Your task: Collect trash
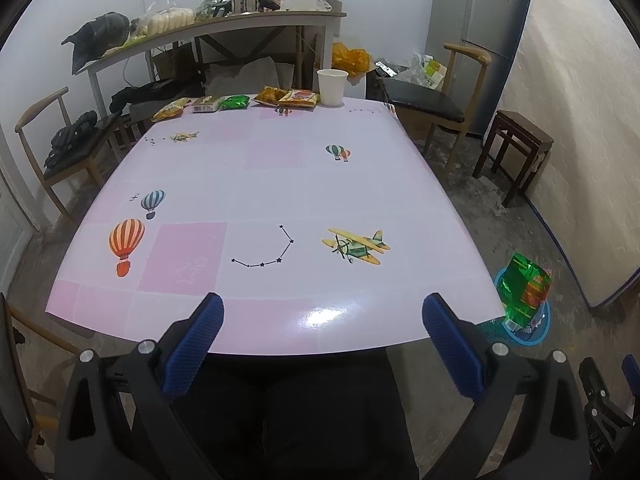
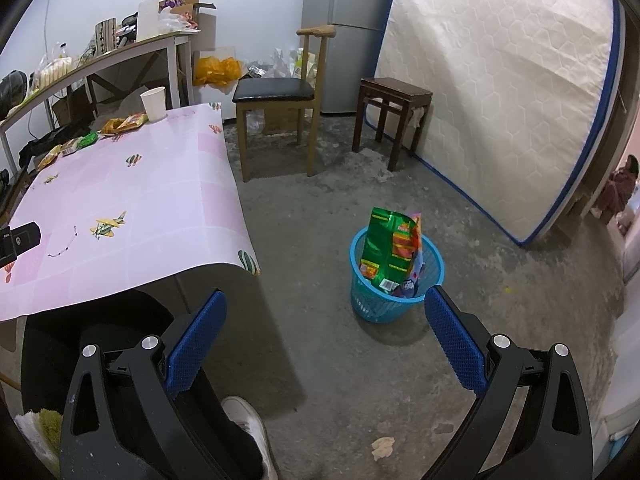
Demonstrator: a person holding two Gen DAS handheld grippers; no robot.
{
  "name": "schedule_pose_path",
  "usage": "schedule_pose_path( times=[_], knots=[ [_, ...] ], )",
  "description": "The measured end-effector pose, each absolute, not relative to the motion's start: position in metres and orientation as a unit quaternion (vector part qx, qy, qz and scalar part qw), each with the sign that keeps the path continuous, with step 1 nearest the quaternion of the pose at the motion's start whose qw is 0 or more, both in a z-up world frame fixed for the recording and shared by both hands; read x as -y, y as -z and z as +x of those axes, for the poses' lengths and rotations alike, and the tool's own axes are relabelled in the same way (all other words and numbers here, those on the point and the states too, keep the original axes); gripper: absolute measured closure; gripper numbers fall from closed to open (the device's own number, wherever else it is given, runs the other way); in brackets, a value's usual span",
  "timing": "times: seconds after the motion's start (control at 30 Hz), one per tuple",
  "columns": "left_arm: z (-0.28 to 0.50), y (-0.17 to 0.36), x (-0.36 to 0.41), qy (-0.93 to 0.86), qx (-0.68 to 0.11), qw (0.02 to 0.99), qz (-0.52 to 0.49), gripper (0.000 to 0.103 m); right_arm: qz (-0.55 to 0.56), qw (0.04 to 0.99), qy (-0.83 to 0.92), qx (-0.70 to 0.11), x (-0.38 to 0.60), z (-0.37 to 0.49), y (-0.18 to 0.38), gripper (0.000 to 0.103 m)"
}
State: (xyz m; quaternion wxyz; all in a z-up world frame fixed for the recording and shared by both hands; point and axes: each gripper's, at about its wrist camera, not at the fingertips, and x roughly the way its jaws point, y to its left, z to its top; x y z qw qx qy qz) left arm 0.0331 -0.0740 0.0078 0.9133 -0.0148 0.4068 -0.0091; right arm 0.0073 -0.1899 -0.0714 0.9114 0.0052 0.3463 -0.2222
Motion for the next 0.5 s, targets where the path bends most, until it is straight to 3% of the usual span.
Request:
schedule_pose_path(
  times=[0.5],
  knots=[
    [0.0314,-0.009,0.0726,0.007,-0.406,0.914,-0.016,0.006,0.005,0.912,0.222,-0.344,0.1894,0.0072,0.0693,0.008]
  ],
)
